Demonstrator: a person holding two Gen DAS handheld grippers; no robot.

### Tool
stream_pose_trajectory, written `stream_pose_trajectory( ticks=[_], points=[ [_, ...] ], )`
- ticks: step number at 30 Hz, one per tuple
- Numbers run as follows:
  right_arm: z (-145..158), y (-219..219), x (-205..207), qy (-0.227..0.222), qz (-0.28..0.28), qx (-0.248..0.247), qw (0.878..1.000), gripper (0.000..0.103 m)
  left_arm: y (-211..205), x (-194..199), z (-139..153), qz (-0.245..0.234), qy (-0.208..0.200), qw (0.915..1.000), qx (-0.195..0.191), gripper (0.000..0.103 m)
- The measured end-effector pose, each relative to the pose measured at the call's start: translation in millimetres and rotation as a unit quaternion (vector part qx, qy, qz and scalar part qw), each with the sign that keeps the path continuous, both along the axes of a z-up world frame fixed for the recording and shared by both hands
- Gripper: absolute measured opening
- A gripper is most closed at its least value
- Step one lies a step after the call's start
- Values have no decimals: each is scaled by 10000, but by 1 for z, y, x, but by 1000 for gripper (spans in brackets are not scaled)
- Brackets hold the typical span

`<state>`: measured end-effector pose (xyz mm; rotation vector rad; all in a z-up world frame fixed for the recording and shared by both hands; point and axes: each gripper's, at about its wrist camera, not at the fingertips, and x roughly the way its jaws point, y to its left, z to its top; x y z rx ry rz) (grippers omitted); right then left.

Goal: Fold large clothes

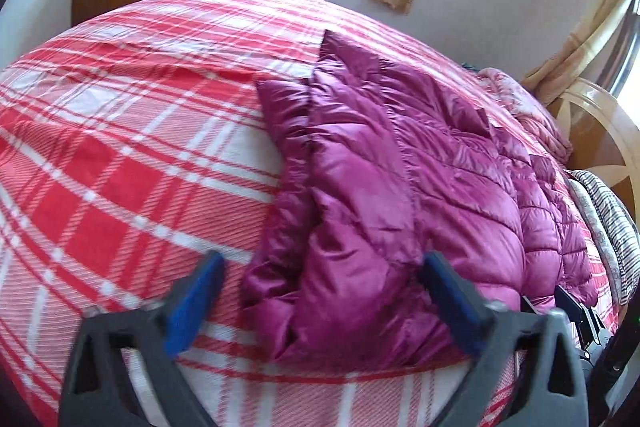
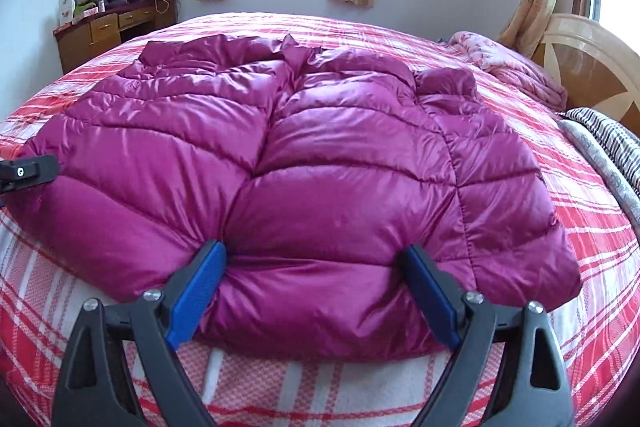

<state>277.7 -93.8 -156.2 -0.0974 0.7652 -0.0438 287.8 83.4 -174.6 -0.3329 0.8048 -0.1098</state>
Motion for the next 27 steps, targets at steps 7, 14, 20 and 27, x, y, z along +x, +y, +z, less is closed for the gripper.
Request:
stream_pose_trajectory(
  ticks=[7,14,20,27],
  points=[
    [23,-7,-6,55,135,201,9997,56,-10,0,3,-477,-155,9987,-39,23],
    [10,-5,-9,-43,162,-27,9999,61,-31,-16,39,-694,-670,9943,463,13],
    [53,-25,-29,-529,51,94,9985,63,-61,-29,84,-989,-975,9875,738,12],
    [35,-71,3,52,-325,-46,9994,63,-111,-37,130,-1626,-1509,9708,911,12]
  ],
)
